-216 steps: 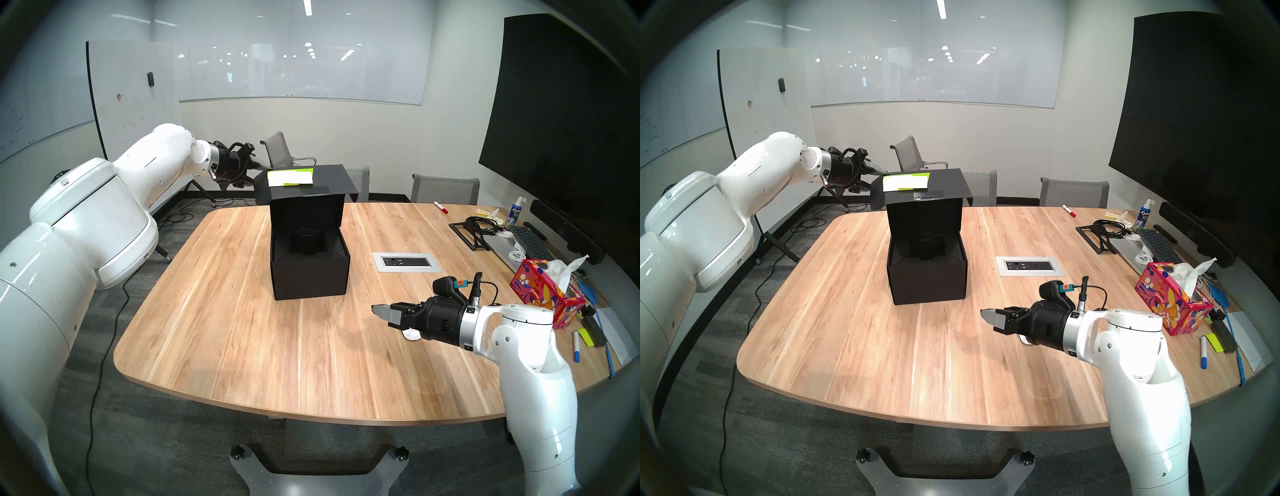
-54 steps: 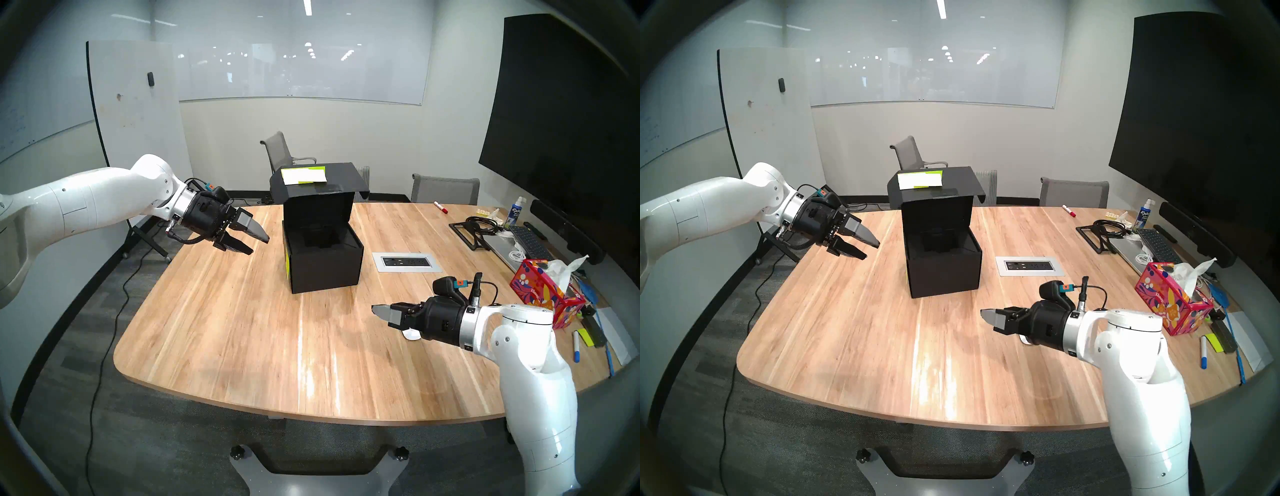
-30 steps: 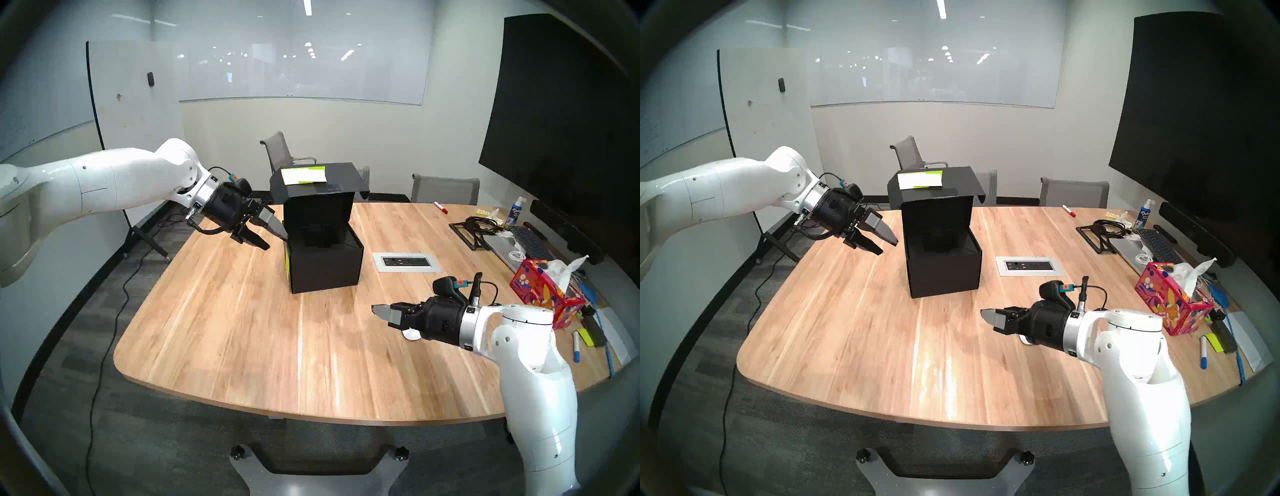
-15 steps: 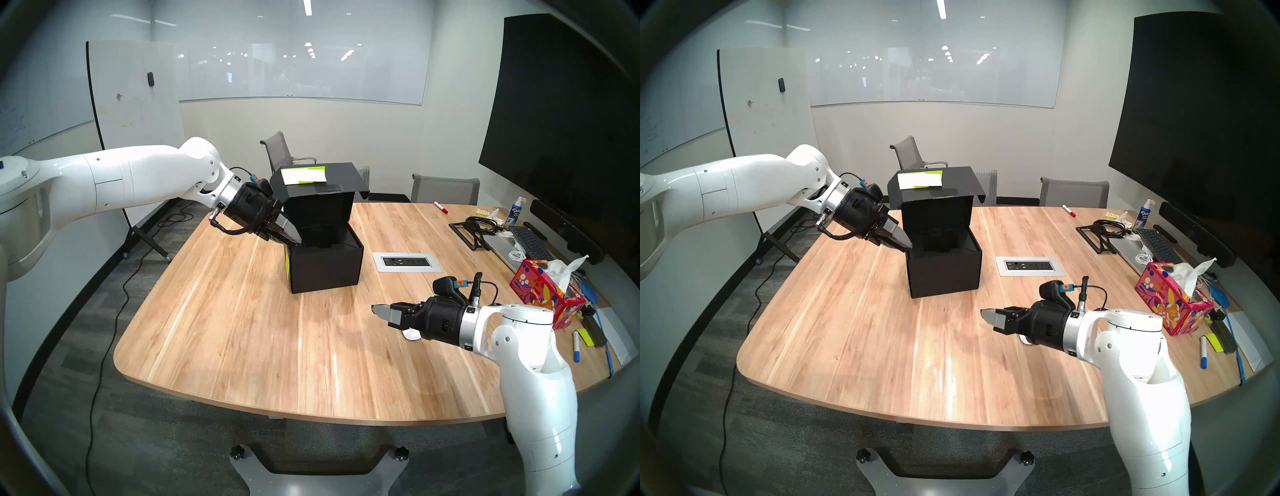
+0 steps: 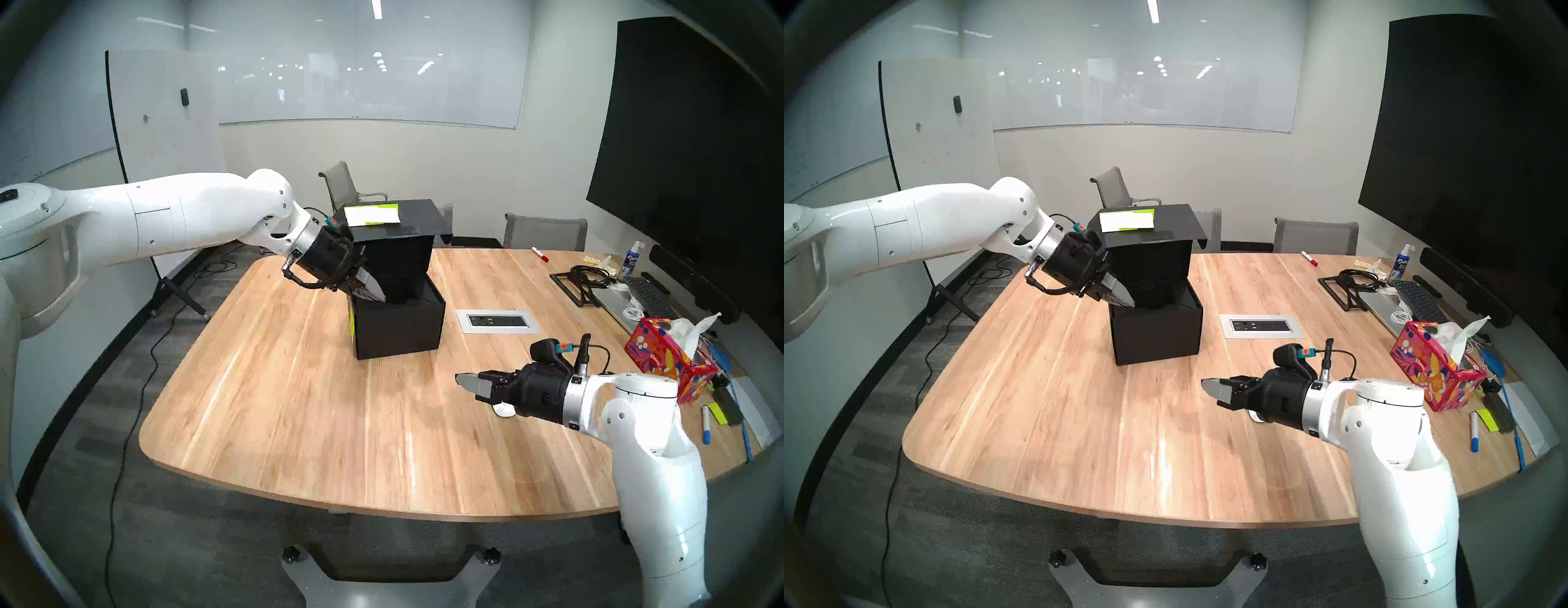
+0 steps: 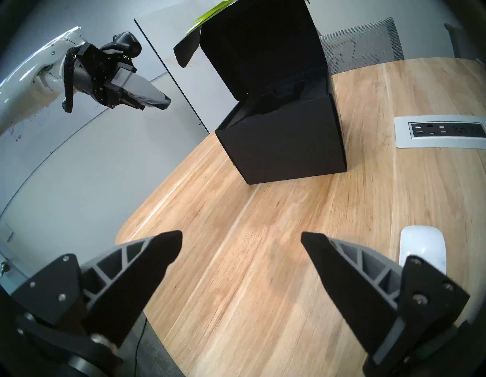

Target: Open the box and place the mouse inside

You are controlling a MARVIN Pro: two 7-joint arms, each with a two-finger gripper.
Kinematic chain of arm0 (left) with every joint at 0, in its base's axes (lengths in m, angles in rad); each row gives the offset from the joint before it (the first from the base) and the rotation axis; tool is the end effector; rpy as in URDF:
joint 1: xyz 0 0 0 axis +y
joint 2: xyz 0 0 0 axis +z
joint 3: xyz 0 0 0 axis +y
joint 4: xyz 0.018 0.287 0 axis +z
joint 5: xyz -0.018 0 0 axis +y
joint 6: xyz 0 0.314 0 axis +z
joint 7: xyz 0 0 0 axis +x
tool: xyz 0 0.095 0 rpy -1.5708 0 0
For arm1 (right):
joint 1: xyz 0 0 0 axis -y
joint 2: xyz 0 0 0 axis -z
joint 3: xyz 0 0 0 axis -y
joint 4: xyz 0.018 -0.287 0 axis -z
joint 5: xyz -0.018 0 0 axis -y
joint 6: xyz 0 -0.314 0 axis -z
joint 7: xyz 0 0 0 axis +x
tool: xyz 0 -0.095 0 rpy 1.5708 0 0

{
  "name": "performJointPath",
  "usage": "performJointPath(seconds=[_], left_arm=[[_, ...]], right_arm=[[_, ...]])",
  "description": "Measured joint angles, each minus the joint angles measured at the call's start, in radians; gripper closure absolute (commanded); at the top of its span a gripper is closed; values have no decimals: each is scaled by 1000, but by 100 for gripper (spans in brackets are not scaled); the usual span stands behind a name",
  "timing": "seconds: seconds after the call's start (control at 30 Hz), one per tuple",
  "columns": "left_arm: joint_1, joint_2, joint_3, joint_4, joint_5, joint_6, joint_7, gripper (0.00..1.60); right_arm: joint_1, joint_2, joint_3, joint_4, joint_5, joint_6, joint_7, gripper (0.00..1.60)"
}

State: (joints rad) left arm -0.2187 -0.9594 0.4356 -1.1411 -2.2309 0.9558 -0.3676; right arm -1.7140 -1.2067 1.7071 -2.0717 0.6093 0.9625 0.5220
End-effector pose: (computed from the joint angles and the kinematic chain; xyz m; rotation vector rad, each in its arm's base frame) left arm 0.5339 -0.0396 -0.0759 2.2972 -0.4512 0.3312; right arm 0.3384 -0.0285 -0.2046 -2.1324 -0.3526 -1.1577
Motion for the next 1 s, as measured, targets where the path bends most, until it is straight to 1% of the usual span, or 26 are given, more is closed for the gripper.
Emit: performJointPath(seconds=[0.1, 0.13, 0.43, 0.5, 0.6, 0.67, 0.7, 0.9, 1.0], left_arm=[[2, -8, -1, -3, -33, -12, 37, 160], [4, -13, -3, -6, -58, -25, 65, 160], [9, -27, -14, -34, -201, -123, 214, 160], [10, -29, -17, -41, -230, -147, 243, 160], [11, -29, -20, -47, -251, -168, 264, 160], [12, -29, -25, -55, -275, -201, 289, 160], [14, -29, -30, -60, -288, -229, 306, 160], [22, -29, -43, -76, -328, -336, 369, 160], [26, -31, -46, -78, -337, -371, 387, 160]], right_arm=[[0, 0, 0, 0, 0, 0, 0, 0], [0, 0, 0, 0, 0, 0, 0, 0], [0, 0, 0, 0, 0, 0, 0, 0], [0, 0, 0, 0, 0, 0, 0, 0], [0, 0, 0, 0, 0, 0, 0, 0], [0, 0, 0, 0, 0, 0, 0, 0], [0, 0, 0, 0, 0, 0, 0, 0], [0, 0, 0, 0, 0, 0, 0, 0], [0, 0, 0, 0, 0, 0, 0, 0]])
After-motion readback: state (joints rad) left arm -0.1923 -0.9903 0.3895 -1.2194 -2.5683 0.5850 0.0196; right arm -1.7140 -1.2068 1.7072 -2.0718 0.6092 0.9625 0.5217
